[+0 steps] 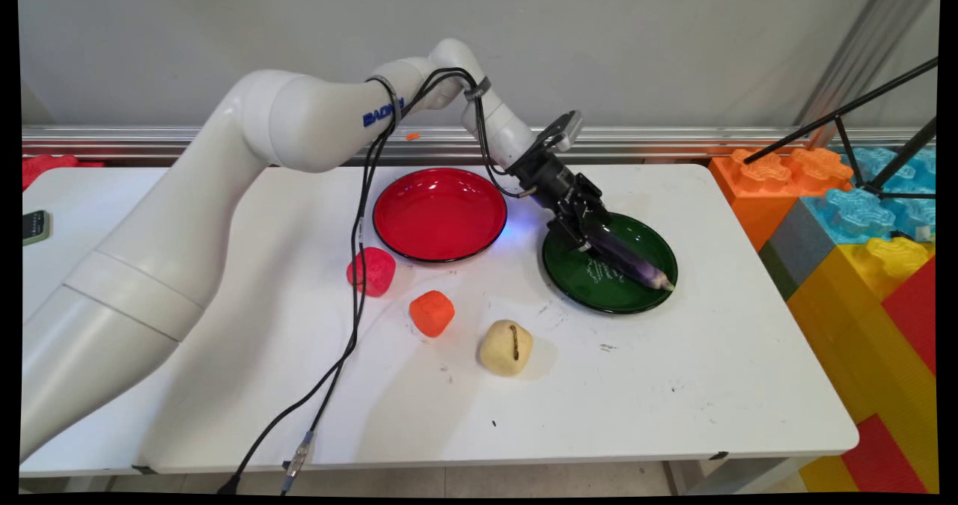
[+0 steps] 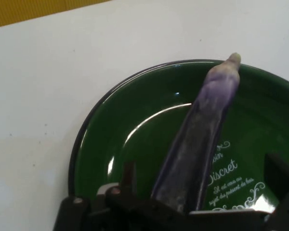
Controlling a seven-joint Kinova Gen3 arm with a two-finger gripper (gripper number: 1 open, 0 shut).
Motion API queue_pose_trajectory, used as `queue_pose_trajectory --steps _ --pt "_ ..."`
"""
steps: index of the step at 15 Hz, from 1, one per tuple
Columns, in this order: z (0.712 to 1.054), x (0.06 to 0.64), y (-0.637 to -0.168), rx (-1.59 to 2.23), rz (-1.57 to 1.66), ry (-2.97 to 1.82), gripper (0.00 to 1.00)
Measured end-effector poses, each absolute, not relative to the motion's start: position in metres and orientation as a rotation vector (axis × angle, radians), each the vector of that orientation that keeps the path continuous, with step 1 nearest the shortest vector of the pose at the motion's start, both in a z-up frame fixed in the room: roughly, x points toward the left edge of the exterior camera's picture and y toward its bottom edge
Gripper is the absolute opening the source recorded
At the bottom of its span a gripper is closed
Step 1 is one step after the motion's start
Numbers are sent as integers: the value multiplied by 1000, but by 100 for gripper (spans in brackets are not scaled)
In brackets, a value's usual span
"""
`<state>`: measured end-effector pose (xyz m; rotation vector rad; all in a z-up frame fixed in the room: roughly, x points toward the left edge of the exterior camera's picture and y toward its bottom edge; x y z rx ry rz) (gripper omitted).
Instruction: Pick up the eggplant from the green plate
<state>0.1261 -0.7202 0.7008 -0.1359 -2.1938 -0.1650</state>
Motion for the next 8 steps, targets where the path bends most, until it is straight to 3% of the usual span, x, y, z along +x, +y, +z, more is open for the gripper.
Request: queue_pose_trajectory --steps 8 --pt "692 120 -725 -132 -160 -2209 100"
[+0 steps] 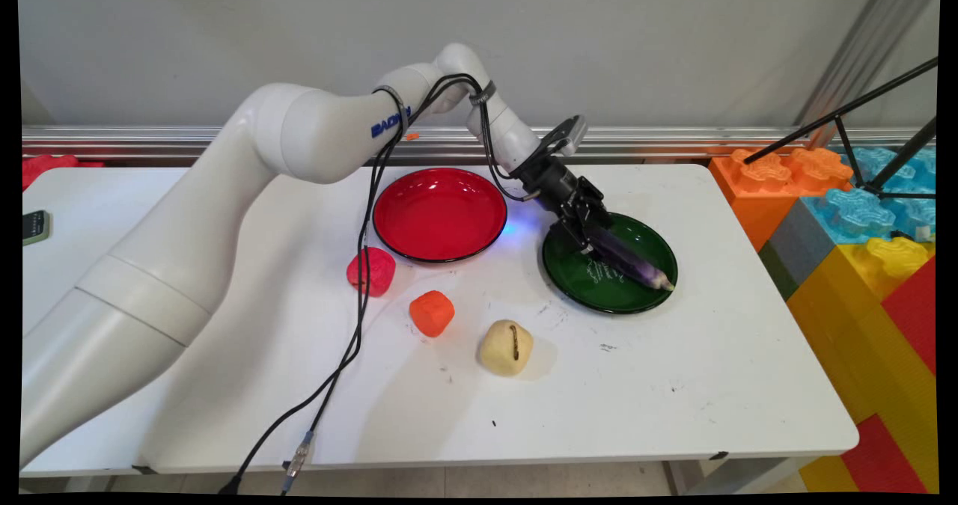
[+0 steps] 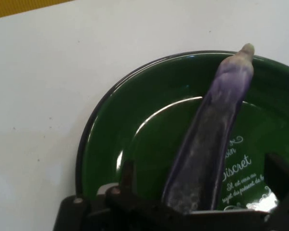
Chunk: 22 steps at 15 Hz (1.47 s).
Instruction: Pick up the eggplant from the green plate, then place the picked object on the table
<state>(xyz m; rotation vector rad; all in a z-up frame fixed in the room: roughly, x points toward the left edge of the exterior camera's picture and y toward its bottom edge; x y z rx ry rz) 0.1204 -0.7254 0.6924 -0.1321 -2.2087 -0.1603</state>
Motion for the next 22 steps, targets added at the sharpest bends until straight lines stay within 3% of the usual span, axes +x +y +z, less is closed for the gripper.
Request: queue_pose_trajectory --steps 9,10,22 --pt "685 121 -729 -128 -154 -2237 100" --pt "684 121 -730 -128 -152 -2240 0" --pt "695 129 -726 -133 -148 -2248 0"
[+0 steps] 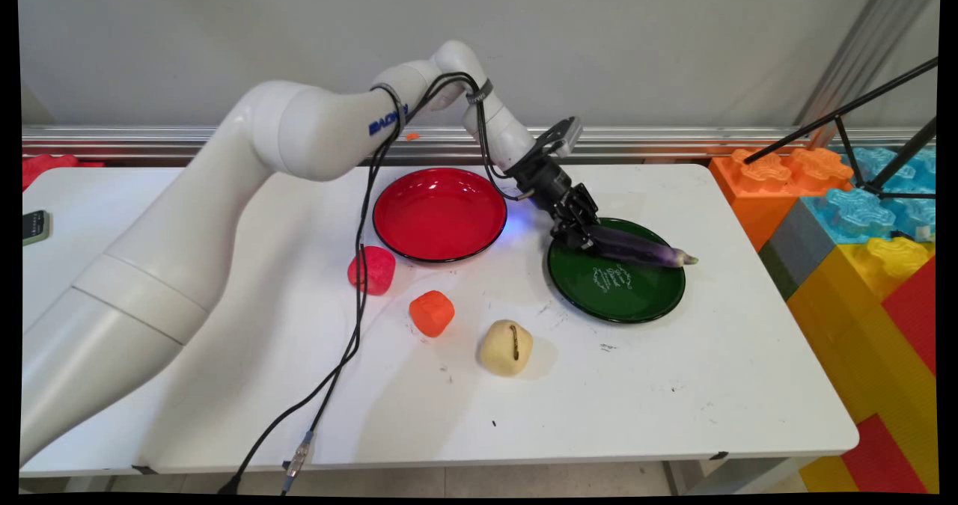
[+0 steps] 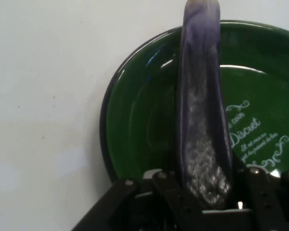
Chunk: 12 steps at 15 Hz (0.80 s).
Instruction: Place the picked object on the table
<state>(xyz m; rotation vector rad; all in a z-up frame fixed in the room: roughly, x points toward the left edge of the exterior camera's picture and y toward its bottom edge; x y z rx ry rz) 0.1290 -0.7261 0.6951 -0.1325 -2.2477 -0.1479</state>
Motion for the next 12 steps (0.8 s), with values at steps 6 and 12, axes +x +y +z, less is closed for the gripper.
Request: queue_pose_trajectory --steps 6,12 --pt "712 142 -710 -151 -160 -2236 0" --pt "733 159 -695 -150 -167 -2214 0"
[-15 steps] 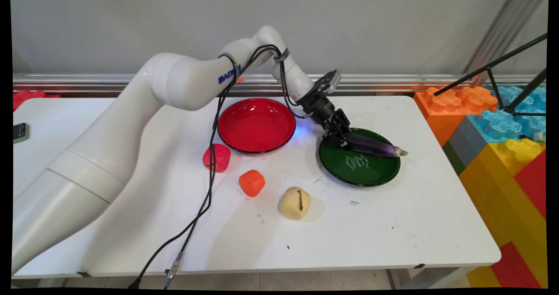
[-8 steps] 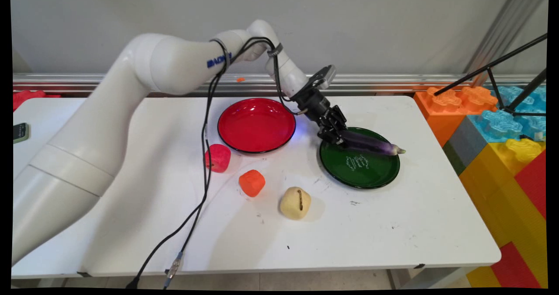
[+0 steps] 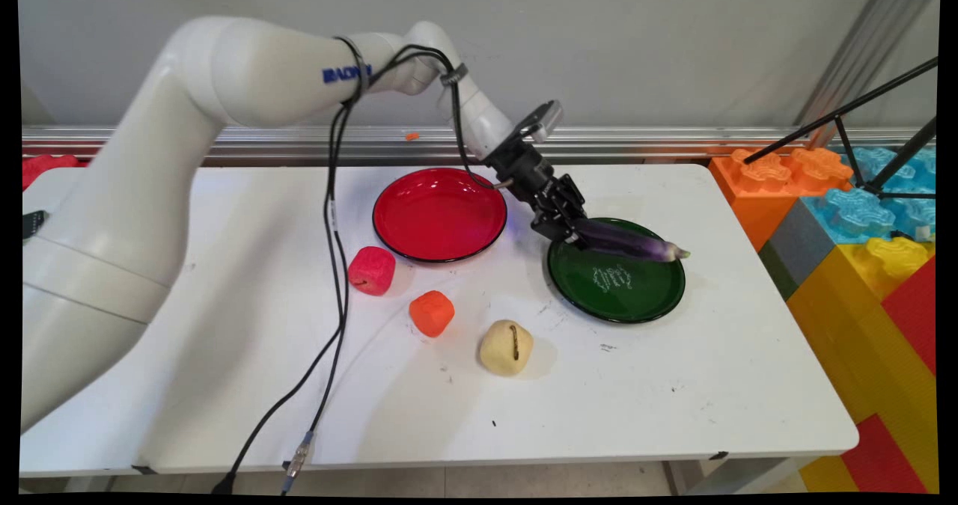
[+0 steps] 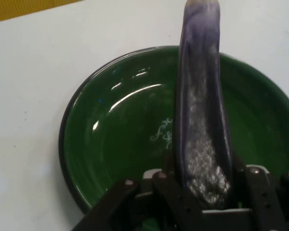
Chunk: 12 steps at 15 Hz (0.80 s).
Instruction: Place the picked object on the table
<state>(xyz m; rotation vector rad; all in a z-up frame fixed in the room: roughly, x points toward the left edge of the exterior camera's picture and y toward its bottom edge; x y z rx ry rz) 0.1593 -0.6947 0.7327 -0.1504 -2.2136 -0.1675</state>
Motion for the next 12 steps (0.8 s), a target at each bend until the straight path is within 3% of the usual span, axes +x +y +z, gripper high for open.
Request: queue_pose_trajectory --steps 12 --pt "804 242 -637 -87 -202 -2140 0"
